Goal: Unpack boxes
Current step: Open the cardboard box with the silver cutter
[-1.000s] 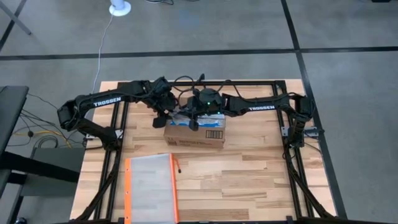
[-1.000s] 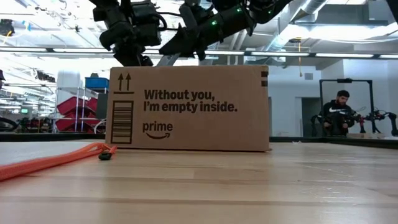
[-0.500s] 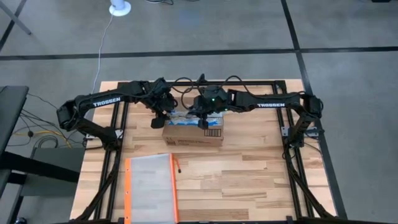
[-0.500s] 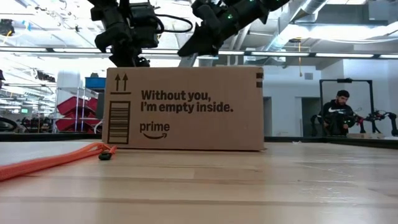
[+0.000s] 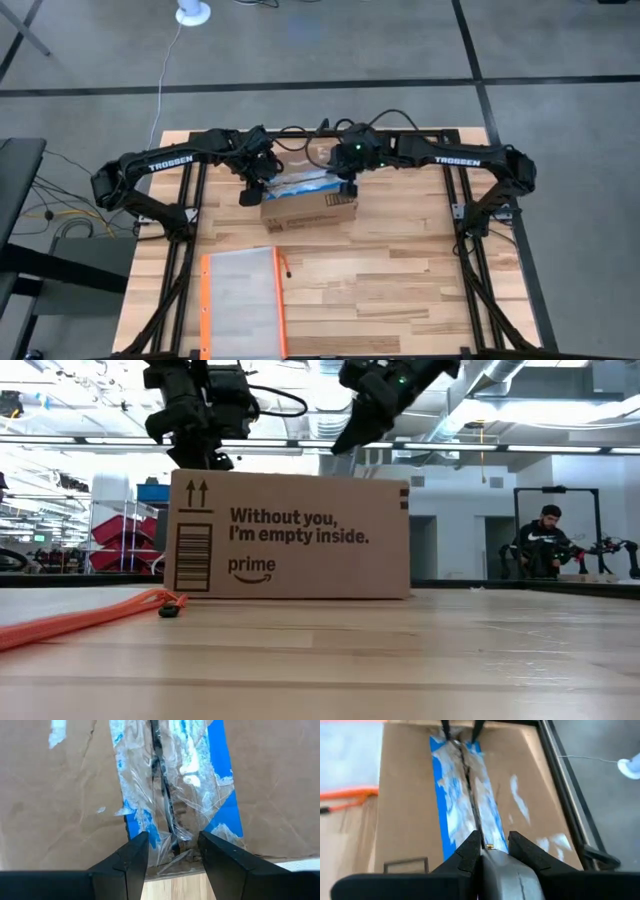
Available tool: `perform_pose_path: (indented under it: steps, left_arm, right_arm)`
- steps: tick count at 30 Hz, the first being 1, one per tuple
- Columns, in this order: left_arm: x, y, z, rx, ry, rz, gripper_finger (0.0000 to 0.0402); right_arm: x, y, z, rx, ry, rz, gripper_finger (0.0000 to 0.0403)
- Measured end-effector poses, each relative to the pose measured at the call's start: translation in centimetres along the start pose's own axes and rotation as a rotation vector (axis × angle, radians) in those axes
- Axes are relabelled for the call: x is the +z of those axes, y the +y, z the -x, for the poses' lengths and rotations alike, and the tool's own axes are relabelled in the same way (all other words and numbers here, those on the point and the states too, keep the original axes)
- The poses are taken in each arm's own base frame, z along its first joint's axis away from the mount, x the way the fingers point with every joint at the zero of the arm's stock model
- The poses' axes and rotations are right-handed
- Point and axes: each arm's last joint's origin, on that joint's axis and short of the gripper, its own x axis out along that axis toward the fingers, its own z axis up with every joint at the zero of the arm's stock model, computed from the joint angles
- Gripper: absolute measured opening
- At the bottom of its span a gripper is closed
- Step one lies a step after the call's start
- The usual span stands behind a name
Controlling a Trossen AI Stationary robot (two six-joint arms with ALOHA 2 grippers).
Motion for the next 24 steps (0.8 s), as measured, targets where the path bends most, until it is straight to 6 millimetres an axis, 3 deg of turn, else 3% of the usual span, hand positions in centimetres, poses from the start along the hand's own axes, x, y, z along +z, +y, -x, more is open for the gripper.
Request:
perform_pose_path:
  steps: [9,19,24]
  left_arm:
    - [0.5,-0.4,-0.1,0.021,-0.013,-0.031,0.0162]
    - [0.8,-0.8,-0.2,0.031,-0.021,-0.055,0.0161]
    - [1.0,-0.8,-0.2,0.035,-0.04,-0.057,0.0161]
  right_arm:
    - [-1.1,-1.7,0.9,-0.025,0.076,0.104,0.0061]
    - [-1.3,-1.8,1.3,-0.054,0.121,0.338,0.0061]
    - [-1.8,-1.9,1.6,-0.06,0.171,0.371,0.0061]
